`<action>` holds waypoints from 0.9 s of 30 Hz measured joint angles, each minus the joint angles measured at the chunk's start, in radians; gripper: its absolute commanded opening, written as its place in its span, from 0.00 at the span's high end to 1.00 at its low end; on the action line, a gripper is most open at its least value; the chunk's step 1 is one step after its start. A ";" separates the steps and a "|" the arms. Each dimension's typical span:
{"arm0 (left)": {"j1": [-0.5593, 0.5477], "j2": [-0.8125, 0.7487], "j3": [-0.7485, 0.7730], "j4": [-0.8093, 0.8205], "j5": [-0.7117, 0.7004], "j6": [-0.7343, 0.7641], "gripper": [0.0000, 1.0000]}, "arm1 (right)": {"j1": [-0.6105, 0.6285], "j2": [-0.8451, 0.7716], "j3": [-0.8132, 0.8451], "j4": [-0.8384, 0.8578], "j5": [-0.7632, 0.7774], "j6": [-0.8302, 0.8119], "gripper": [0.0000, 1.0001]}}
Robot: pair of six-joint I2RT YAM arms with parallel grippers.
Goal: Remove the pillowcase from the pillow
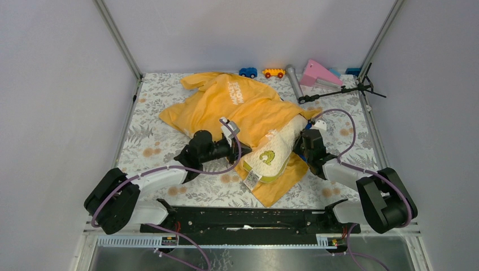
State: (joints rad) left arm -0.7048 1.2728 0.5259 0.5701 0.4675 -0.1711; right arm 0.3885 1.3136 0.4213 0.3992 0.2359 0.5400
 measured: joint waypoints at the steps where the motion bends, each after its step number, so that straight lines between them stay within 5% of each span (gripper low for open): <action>1: -0.002 -0.009 0.000 -0.001 -0.024 -0.002 1.00 | 0.000 0.000 0.001 0.001 0.000 -0.002 0.76; 3: -0.003 -0.028 -0.001 -0.003 -0.088 -0.005 1.00 | 0.000 -0.006 0.001 -0.004 0.008 -0.005 0.69; 6: 0.001 -0.047 -0.001 -0.005 -0.224 -0.019 1.00 | 0.000 -0.048 -0.005 -0.018 0.035 0.001 0.25; 9: 0.024 -0.050 -0.003 -0.018 -0.348 -0.055 1.00 | 0.000 -0.131 -0.024 -0.040 0.072 0.014 0.04; 17: 0.071 -0.050 -0.013 -0.053 -0.454 -0.103 1.00 | 0.002 -0.396 0.003 -0.293 0.024 0.167 0.01; 22: 0.070 -0.050 -0.013 -0.052 -0.454 -0.108 1.00 | 0.002 -0.443 0.102 -0.493 -0.067 0.226 0.01; 27: 0.070 -0.053 -0.021 -0.040 -0.449 -0.108 1.00 | 0.003 -0.463 0.121 -0.518 -0.199 0.278 0.00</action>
State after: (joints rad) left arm -0.6350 1.2198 0.5045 0.5304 0.0181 -0.2794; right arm 0.3920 0.8509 0.5423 -0.1184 0.0368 0.8181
